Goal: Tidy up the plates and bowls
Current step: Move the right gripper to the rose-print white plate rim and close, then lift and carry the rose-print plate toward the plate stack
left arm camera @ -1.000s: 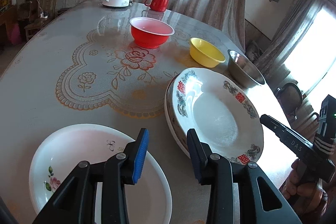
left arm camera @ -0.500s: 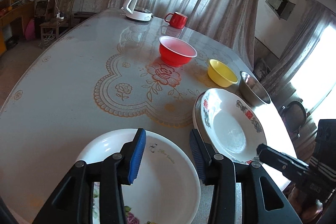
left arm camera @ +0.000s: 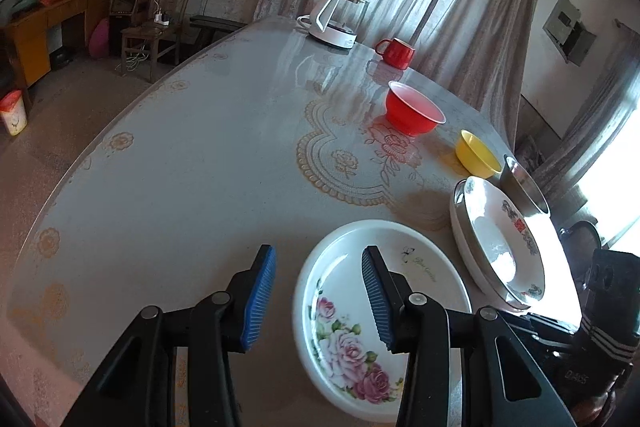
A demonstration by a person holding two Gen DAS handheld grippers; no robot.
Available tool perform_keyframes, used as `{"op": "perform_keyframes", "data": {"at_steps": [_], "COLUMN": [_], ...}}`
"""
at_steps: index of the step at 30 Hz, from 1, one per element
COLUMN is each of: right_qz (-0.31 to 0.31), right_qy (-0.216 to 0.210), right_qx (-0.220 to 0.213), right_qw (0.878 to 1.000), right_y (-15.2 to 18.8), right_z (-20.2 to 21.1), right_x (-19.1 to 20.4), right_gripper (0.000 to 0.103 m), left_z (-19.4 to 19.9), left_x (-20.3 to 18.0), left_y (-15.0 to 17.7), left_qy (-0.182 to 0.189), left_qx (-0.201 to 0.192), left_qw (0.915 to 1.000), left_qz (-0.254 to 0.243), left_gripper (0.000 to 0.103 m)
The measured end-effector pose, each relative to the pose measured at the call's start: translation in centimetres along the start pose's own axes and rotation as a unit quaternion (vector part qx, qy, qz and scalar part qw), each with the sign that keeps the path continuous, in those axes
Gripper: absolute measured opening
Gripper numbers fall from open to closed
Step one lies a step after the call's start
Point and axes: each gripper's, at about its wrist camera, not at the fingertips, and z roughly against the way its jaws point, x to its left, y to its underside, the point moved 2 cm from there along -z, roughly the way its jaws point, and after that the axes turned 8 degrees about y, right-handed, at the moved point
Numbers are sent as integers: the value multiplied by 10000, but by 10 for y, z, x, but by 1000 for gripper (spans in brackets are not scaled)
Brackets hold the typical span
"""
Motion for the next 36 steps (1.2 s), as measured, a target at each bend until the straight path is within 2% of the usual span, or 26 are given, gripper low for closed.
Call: {"op": "perform_keyframes", "data": {"at_steps": [8, 10, 18, 31, 36], "right_qz": [50, 49, 92, -29, 37], "right_qy": [146, 151, 198, 100, 224], "right_qx": [103, 149, 107, 189, 91], "right_qw": [9998, 9998, 9997, 9998, 9997], "right_y": [0, 0, 2, 4, 7], "right_z": [-12, -13, -21, -29, -25], "right_x": [1, 0, 0, -1, 3], "right_gripper": [24, 22, 21, 26, 25], "left_z": [-3, -6, -18, -21, -15], "left_x": [1, 2, -4, -8, -4], "left_y": [28, 33, 39, 40, 41], "left_qy": [74, 88, 15, -194, 92], "left_qx": [210, 250, 299, 163, 121], "left_qw": [9993, 9992, 9986, 9975, 9988], "left_qz": [-304, -296, -443, -665, -464], "left_gripper": [41, 34, 25, 28, 28]}}
